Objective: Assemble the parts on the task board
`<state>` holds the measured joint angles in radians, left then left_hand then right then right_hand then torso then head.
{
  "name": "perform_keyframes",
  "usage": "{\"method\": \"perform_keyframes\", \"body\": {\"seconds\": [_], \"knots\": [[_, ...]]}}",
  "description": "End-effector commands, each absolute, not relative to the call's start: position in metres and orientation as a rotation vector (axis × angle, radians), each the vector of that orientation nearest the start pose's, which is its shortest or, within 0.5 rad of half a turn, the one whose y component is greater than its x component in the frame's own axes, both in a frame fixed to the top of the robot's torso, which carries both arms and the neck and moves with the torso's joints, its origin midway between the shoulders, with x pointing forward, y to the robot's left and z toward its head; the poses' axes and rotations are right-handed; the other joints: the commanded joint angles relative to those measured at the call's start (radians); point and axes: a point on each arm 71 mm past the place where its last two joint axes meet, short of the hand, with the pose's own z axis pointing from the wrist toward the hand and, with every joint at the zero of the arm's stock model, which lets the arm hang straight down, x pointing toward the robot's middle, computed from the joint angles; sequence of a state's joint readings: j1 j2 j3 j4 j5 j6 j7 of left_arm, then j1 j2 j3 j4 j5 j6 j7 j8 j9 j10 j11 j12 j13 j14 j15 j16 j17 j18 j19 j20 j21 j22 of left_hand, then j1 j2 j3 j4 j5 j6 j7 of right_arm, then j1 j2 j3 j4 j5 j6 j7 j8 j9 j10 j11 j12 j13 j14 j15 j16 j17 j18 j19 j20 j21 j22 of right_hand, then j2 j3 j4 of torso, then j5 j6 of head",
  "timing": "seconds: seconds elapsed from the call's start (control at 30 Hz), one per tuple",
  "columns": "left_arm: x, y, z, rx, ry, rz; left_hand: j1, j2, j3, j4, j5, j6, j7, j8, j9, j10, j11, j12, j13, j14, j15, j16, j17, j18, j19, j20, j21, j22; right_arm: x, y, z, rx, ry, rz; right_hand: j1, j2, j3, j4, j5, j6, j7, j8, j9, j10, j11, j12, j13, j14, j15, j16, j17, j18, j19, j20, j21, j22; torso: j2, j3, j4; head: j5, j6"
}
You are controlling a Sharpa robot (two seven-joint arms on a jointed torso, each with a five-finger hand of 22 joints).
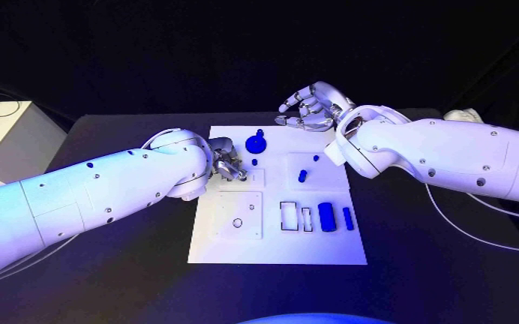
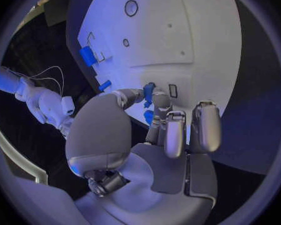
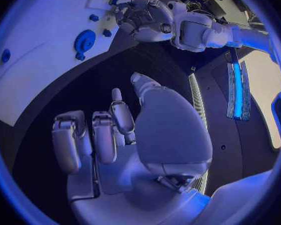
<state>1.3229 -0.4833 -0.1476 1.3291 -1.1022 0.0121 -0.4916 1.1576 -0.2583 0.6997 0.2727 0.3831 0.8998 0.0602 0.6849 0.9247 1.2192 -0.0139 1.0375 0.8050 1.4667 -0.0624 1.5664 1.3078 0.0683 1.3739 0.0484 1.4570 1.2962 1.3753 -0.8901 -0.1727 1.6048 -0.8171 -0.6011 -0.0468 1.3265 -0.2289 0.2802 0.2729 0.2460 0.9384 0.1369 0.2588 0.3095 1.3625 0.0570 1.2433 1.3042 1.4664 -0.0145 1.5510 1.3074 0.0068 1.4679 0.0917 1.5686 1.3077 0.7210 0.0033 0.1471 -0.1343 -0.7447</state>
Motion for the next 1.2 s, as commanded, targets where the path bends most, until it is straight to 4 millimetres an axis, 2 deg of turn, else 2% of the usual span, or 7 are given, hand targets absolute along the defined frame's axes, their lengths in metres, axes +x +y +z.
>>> {"method": "perform_keyframes", "body": {"seconds": [0.03,0.4,0.67,1.2], "knots": [[0.5096,0.0849,-0.2025,0.028,2.192,-0.503,0.004,0.004,0.228,-0.229,0.006,0.008,-0.002,-0.001,0.001,0.004,-0.001,-0.002,-0.001,0.104,-0.005,0.004,0.263,-0.007,0.005,-0.001,0.006,0.001,0.4882,-0.2178,-0.1386,0.435,1.534,0.874,-0.007,0.0,-0.002,0.006,0.006,-0.007,0.002,0.005,0.002,-0.006,-0.001,-0.003,0.0,0.093,-0.002,-0.005,0.22,-0.007,0.103,-0.004,0.002,0.263,0.0,0.0004,-0.0004,0.0,-0.002],[0.5106,0.0843,-0.203,0.032,2.198,-0.499,0.004,0.004,0.229,-0.23,0.005,0.008,-0.003,-0.002,0.001,0.003,-0.001,-0.003,-0.002,0.104,-0.005,0.004,0.263,-0.007,0.005,-0.001,0.007,0.002,0.488,-0.2178,-0.1386,0.435,1.534,0.874,-0.01,0.002,-0.007,0.008,0.007,-0.009,0.002,0.008,0.005,-0.006,-0.002,-0.003,-0.001,0.093,-0.002,-0.005,0.221,-0.007,0.103,-0.004,0.002,0.263,0.0,0.0,0.0,-0.001,-0.003],[0.5121,0.0814,-0.2047,0.042,2.217,-0.489,0.004,0.004,0.229,-0.23,0.005,0.008,-0.003,-0.002,0.001,0.003,-0.001,-0.003,-0.002,0.104,-0.005,0.004,0.263,-0.007,0.005,-0.001,0.007,0.002,0.4875,-0.2174,-0.1385,0.434,1.535,0.876,-0.01,0.002,-0.007,0.008,0.007,-0.009,0.002,0.008,0.005,-0.006,-0.002,-0.003,-0.001,0.093,-0.002,-0.005,0.221,-0.007,0.103,-0.004,0.002,0.263,0.002,0.0002,-0.0022,-0.001,-0.007],[0.5148,0.0785,-0.2068,0.028,2.231,-0.474,0.004,0.006,0.23,-0.228,0.004,0.009,-0.002,-0.004,0.0,0.005,-0.001,-0.003,0.0,0.104,-0.005,0.004,0.263,-0.007,0.005,-0.002,0.007,0.002,0.4873,-0.217,-0.1384,0.433,1.535,0.877,-0.01,0.002,-0.007,0.008,0.007,-0.009,0.002,0.008,0.005,-0.006,-0.002,-0.003,-0.001,0.093,-0.002,-0.005,0.221,-0.007,0.103,-0.004,0.002,0.263,0.0,0.0006,0.0002,-0.005,-0.013]]}}
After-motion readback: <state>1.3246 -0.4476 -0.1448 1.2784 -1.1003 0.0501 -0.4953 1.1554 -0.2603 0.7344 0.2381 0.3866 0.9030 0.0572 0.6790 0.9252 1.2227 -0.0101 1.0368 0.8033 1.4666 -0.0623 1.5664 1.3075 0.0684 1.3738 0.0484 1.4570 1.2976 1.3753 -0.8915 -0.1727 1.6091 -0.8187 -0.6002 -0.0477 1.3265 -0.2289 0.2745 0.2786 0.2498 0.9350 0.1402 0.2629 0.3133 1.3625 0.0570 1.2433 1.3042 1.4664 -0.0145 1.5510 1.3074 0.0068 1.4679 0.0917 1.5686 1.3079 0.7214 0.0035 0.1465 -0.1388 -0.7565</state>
